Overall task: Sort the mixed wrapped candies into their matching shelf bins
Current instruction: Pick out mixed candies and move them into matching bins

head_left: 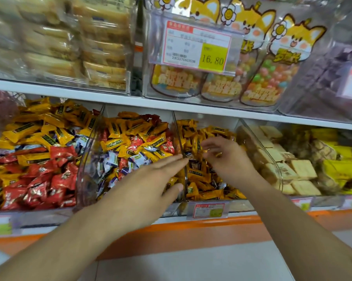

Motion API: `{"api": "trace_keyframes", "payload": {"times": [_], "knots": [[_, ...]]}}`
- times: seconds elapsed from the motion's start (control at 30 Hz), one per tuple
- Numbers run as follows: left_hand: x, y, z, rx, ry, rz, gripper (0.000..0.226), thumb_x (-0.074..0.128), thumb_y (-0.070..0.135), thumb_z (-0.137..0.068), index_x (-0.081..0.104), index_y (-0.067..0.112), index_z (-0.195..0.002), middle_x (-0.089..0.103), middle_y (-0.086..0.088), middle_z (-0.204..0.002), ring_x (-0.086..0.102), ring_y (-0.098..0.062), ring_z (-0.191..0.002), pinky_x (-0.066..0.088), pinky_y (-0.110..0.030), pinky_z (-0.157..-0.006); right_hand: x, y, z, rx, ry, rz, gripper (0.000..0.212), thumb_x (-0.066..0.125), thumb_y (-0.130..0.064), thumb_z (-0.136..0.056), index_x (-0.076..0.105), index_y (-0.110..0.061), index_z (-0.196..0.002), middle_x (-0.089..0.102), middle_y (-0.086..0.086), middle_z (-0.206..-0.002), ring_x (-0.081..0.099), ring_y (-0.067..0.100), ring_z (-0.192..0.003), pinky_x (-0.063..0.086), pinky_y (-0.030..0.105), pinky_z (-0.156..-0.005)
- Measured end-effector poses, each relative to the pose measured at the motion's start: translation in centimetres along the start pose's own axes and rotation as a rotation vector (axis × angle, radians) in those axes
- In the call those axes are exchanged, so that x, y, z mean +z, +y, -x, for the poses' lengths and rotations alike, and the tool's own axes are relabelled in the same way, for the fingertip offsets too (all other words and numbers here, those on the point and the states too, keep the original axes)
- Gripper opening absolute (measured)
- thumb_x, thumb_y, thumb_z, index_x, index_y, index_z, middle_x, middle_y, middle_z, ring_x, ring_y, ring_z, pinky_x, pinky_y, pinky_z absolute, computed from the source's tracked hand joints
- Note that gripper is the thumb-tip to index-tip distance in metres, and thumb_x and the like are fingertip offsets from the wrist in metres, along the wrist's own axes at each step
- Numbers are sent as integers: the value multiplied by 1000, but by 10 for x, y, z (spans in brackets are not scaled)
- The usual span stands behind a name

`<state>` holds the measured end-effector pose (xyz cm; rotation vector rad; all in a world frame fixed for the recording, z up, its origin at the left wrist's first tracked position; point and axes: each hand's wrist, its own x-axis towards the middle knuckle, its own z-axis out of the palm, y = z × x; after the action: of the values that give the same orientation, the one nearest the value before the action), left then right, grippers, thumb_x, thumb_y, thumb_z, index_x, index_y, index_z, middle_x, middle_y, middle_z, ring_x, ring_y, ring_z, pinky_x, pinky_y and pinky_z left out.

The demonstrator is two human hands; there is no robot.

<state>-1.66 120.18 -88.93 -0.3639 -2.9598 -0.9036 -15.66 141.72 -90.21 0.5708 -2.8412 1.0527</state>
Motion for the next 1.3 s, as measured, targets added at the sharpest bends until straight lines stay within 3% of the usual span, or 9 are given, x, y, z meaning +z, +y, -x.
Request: {"api": "trace_keyframes", "payload": {"times": [0.1, 0.23, 0.43, 0.6, 0.77, 0.9, 1.1, 1.23, 1.3], "knots": [[5, 0, -1, 7, 18, -16, 63, 44, 51, -104, 9, 57, -156, 0, 44, -158, 9, 14, -148, 22, -24, -123, 7, -7, -5, -42, -130, 119, 31, 73, -22, -97, 70, -36, -125, 60, -29, -101, 60, -1, -95, 45, 16, -75], [4, -4, 0, 14, 30, -14, 63, 45, 51, -104, 9, 61, -154, 1, 48, -155, 9, 17, -146, 15, -13, -117, 14, -5, -15, -1, -257, 175, 46, 77, -26, -95, 65, -42, -136, 64, -10, -139, 57, 13, -131, 42, 20, -95], [4, -4, 1, 19, 24, -10, 63, 45, 52, -103, 8, 62, -153, 0, 50, -154, 10, 17, -146, 16, -14, -116, 18, 1, -20, 33, -238, 250, 44, 71, -1, -91, 78, -38, -114, 70, -12, -94, 66, 9, -94, 57, 25, -79], [1, -2, 2, 12, 6, -30, 63, 43, 52, -104, 6, 60, -155, 3, 45, -157, 7, 16, -147, 8, -10, -113, 15, 5, -14, 26, -136, 184, 32, 77, -4, -89, 82, -34, -97, 75, -11, -95, 68, 0, -87, 60, 23, -78], [1, -2, 2, 7, -6, -22, 64, 45, 50, -104, 8, 59, -155, 7, 42, -159, 7, 19, -143, 7, -9, -112, -4, 6, -10, 68, 79, -33, 18, 85, -25, -86, 82, -36, -100, 74, -18, -90, 66, -9, -85, 50, 9, -70], [0, -3, 0, -8, 59, 28, 59, 52, 47, -102, 25, 54, -154, 26, 34, -158, 25, 8, -145, 23, -16, -115, -18, -6, 1, 120, 102, -273, 16, 85, -27, -87, 81, -38, -98, 77, -7, -95, 72, 5, -90, 56, 29, -78], [-11, 6, -2, -162, 229, 400, 44, 71, 37, -93, 54, 41, -133, 63, 23, -116, 61, 10, -105, 56, -26, -94, -16, -65, 35, 64, 21, -572, 18, 86, -20, -85, 79, -26, -101, 79, 4, -89, 76, 18, -88, 60, 37, -84], [-19, 10, 2, -260, 286, 632, 23, 74, 22, -92, 63, 24, -112, 71, 0, -88, 73, -1, -79, 54, -13, -61, 4, -95, 50, 23, -92, -553, 9, 79, -20, -93, 74, -23, -100, 77, 5, -80, 68, 31, -73, 55, 48, -69], [-25, 5, 7, -312, 358, 584, 14, 74, 19, -91, 64, 18, -100, 69, -1, -79, 74, -8, -70, 53, -16, -57, 10, -98, 51, 18, -75, -486, 4, 74, -23, -97, 71, -24, -100, 76, 4, -77, 59, 26, -59, 49, 44, -58]]}}
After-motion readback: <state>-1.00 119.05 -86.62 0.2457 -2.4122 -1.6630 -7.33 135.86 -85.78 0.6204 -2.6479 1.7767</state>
